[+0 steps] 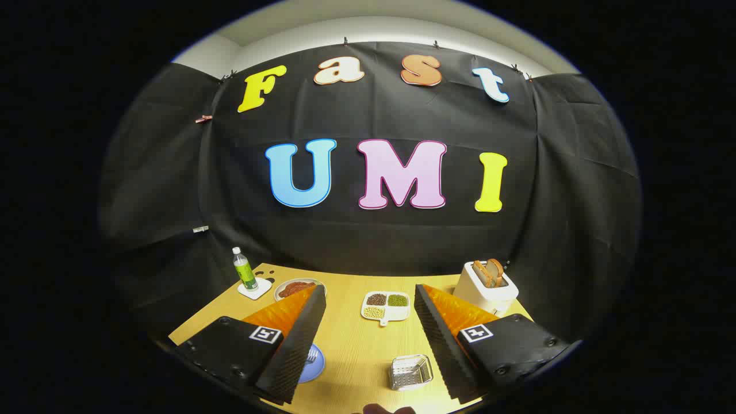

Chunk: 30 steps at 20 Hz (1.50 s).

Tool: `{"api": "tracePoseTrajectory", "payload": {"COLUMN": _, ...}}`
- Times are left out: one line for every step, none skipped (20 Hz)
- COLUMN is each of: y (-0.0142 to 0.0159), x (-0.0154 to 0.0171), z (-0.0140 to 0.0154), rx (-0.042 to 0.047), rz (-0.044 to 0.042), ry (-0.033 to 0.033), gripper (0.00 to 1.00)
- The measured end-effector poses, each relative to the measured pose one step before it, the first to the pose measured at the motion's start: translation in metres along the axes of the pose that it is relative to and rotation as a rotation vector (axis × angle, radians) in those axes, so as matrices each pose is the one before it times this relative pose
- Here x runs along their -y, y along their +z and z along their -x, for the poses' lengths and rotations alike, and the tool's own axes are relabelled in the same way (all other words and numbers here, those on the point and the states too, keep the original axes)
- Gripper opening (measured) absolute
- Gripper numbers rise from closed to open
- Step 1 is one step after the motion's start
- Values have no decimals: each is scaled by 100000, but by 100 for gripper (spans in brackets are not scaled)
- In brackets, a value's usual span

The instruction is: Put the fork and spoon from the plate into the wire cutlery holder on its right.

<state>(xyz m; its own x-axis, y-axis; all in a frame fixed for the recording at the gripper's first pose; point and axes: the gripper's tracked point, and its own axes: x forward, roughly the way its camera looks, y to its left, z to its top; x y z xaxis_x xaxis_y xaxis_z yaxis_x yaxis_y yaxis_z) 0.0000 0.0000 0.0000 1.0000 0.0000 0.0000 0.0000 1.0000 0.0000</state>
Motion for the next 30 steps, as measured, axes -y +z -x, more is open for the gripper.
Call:
{"api": "tracePoseTrajectory", "payload": {"y": -74, "x": -23, "z": -23, "rx": -154, "rz": 163, "ry": 157, "gripper": 97}}
{"api": "tracePoseTrajectory", "payload": {"y": -81, "x": -103, "z": -39, "rx": -271, "rz": 92, "ry": 119, "gripper": 97}}
{"api": "tracePoseTrajectory", "payload": {"y": -83, "x": -67, "z": -19, "rx": -156, "rz": 38, "ry": 186, "gripper": 97}}
{"api": "tracePoseTrajectory", "payload": {"y": -5, "x": -71, "z": 22, "rx": -87, "rz": 100, "ry": 152, "gripper": 97}}
{"api": "tracePoseTrajectory", "payload": {"y": -3, "x": -64, "z": -19, "rx": -190, "rz": 82, "ry": 203, "gripper": 96}}
{"api": "tracePoseTrajectory", "payload": {"y": -68, "x": -111, "z": 7, "rx": -57, "rz": 52, "ry": 259, "gripper": 97}}
{"api": "tracePoseTrajectory", "payload": {"y": 46, "x": -39, "z": -68, "rx": 2, "rz": 59, "ry": 82, "gripper": 96}}
{"api": "tracePoseTrajectory", "payload": {"y": -61, "x": -38, "z": 29, "rx": -14, "rz": 53, "ry": 180, "gripper": 97}}
{"api": "tracePoseTrajectory", "payload": {"y": -19, "x": -42, "z": -54, "rx": -93, "rz": -4, "ry": 73, "gripper": 97}}
{"api": "tracePoseTrajectory", "payload": {"y": -40, "x": 27, "z": -71, "rx": -186, "rz": -75, "ry": -10, "gripper": 97}}
{"api": "tracePoseTrajectory", "payload": {"y": -50, "x": 42, "z": 27, "rx": -78, "rz": -119, "ry": -10, "gripper": 97}}
{"api": "tracePoseTrajectory", "payload": {"y": -22, "x": 9, "z": -96, "rx": -46, "rz": -30, "ry": -127, "gripper": 96}}
{"api": "tracePoseTrajectory", "payload": {"y": 3, "x": 25, "z": -39, "rx": -143, "rz": 34, "ry": -136, "gripper": 96}}
{"api": "tracePoseTrajectory", "payload": {"y": -64, "x": 64, "z": -28, "rx": -122, "rz": -3, "ry": -106, "gripper": 96}}
{"api": "tracePoseTrajectory", "payload": {"y": -16, "x": 42, "z": -58, "rx": -91, "rz": -81, "ry": -166, "gripper": 97}}
{"api": "tracePoseTrajectory", "payload": {"y": -31, "x": 12, "z": -60, "rx": -127, "rz": -128, "ry": -119, "gripper": 96}}
{"api": "tracePoseTrajectory", "payload": {"y": 15, "x": 27, "z": -38, "rx": -176, "rz": -69, "ry": -78, "gripper": 96}}
{"api": "tracePoseTrajectory", "payload": {"y": -124, "x": -34, "z": -52, "rx": -251, "rz": -150, "ry": 162, "gripper": 96}}
{"api": "tracePoseTrajectory", "payload": {"y": -86, "x": -72, "z": -88, "rx": -419, "rz": -524, "ry": 415, "gripper": 96}}
{"api": "tracePoseTrajectory", "payload": {"y": -377, "x": -357, "z": -162, "rx": -1558, "rz": -485, "ry": 1285, "gripper": 97}}
{"api": "tracePoseTrajectory", "payload": {"y": -290, "x": -223, "z": -98, "rx": -1162, "rz": 140, "ry": 461, "gripper": 97}}
{"api": "tracePoseTrajectory", "payload": {"y": -126, "x": -19, "z": -206, "rx": -775, "rz": 417, "ry": 371, "gripper": 97}}
{"api": "tracePoseTrajectory", "payload": {"y": -2, "x": -172, "z": -169, "rx": -356, "rz": 141, "ry": 258, "gripper": 97}}
{"api": "tracePoseTrajectory", "payload": {"y": -125, "x": -186, "z": -209, "rx": -392, "rz": 6, "ry": 128, "gripper": 97}}
{"api": "tracePoseTrajectory", "payload": {"y": -295, "x": -295, "z": -220, "rx": -874, "rz": 108, "ry": 307, "gripper": 97}}
{"api": "tracePoseTrajectory", "payload": {"y": -339, "x": -319, "z": -299, "rx": -974, "rz": 103, "ry": 282, "gripper": 97}}
{"api": "tracePoseTrajectory", "payload": {"y": -341, "x": -303, "z": -295, "rx": -1285, "rz": 384, "ry": 252, "gripper": 97}}
{"api": "tracePoseTrajectory", "payload": {"y": -456, "x": -322, "z": -285, "rx": -1070, "rz": 613, "ry": 313, "gripper": 97}}
{"api": "tracePoseTrajectory", "payload": {"y": -270, "x": -298, "z": -263, "rx": -775, "rz": 847, "ry": 174, "gripper": 97}}
{"api": "tracePoseTrajectory", "payload": {"y": -430, "x": -320, "z": -348, "rx": -771, "rz": 1060, "ry": 210, "gripper": 96}}
